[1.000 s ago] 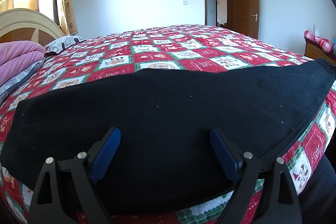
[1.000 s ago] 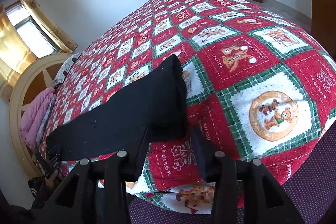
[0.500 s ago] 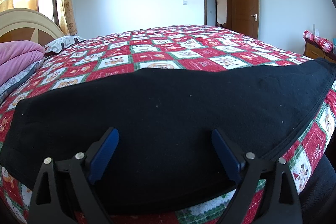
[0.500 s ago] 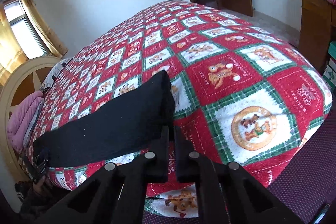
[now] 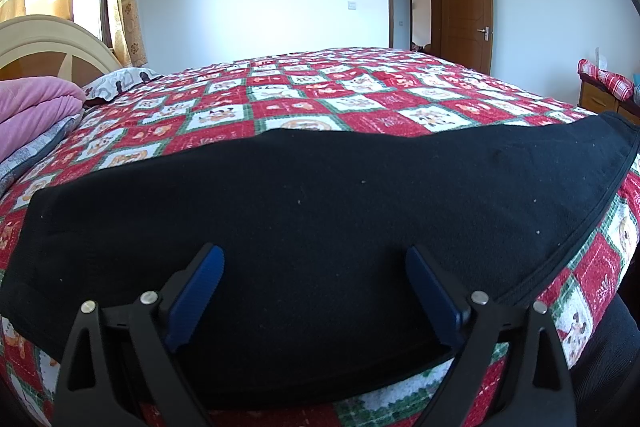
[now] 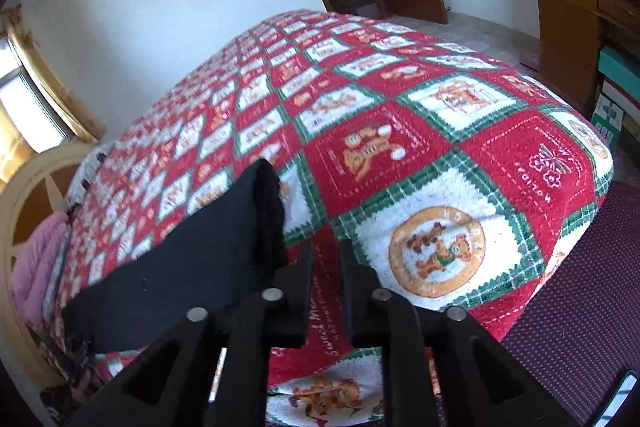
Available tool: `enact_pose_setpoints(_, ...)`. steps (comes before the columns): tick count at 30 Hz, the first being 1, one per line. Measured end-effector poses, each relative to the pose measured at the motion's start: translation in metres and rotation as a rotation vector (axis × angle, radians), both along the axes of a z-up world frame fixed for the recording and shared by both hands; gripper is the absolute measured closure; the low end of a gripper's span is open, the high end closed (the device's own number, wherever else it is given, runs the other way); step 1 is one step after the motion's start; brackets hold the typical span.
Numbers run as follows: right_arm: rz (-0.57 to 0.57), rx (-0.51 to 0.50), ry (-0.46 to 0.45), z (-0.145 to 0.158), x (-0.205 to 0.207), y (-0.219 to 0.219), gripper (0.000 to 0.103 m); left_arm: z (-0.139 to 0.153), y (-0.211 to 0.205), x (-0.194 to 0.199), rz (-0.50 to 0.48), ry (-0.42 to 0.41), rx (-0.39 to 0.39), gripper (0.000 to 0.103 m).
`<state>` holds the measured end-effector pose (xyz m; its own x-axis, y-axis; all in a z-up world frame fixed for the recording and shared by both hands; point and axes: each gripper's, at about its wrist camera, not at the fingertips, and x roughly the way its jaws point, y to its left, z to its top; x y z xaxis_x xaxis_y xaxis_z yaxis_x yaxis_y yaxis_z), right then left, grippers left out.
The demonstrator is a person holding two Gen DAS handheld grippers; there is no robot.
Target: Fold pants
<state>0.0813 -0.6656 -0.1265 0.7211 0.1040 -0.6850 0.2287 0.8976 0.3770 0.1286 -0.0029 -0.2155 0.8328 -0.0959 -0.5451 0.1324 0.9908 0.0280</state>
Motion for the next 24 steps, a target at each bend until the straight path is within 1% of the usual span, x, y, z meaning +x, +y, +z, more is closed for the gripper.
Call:
enact_pose_setpoints(2,0.016,0.033,-0.052,0.009,-0.004,0.003,0.074,0.000,0.000,0.000,0.000,0.000,-0.001,0.007)
enact_pose_setpoints(4,0.048,0.055,-0.091,0.015,-0.003,0.012,0.050,0.000,0.000,0.000,0.000,0.000,-0.001,0.007)
enact_pose_setpoints(5,0.064,0.058,-0.106,0.017,-0.002,0.018,0.047,0.000,0.000,0.000,-0.001,0.000,-0.002,0.007)
enact_pose_setpoints(6,0.070,0.051,-0.109,0.017,0.000,0.023,0.047,0.000,0.001,0.000,-0.001,0.000,-0.002,0.007)
enact_pose_setpoints(9,0.073,-0.001,-0.082,0.012,0.009,0.037,0.048,-0.001,-0.001,0.000,-0.002,0.000,-0.004,0.007)
enact_pose_setpoints(10,0.069,-0.020,-0.058,0.007,0.013,0.042,0.050,-0.001,-0.002,0.001,-0.003,-0.001,-0.006,0.007)
enact_pose_setpoints(11,0.068,-0.033,-0.044,0.004,0.015,0.044,0.057,-0.001,-0.001,0.000,-0.004,-0.001,-0.007,0.007)
enact_pose_setpoints(12,0.075,-0.045,-0.032,0.001,0.016,0.046,0.085,-0.001,-0.001,0.001,-0.004,-0.002,-0.008,0.007)
enact_pose_setpoints(13,0.089,-0.068,-0.016,0.001,0.018,0.052,0.093,-0.001,-0.001,0.001,-0.005,-0.002,-0.008,0.006)
enact_pose_setpoints(15,0.093,-0.101,-0.012,0.004,0.015,0.056,0.095,-0.001,-0.001,0.001,-0.005,-0.001,-0.009,0.006)
enact_pose_setpoints(17,0.111,-0.113,-0.010,0.011,0.011,0.061,0.095,-0.001,-0.001,0.001,-0.006,-0.001,-0.013,0.006)
enact_pose_setpoints(21,0.092,-0.150,-0.005,0.026,0.000,0.062,0.096,-0.001,0.000,0.001,-0.007,-0.002,-0.016,0.006)
enact_pose_setpoints(24,0.085,-0.158,0.045,0.015,0.005,0.057,0.096,-0.001,0.000,0.001,-0.008,-0.002,-0.016,0.005)
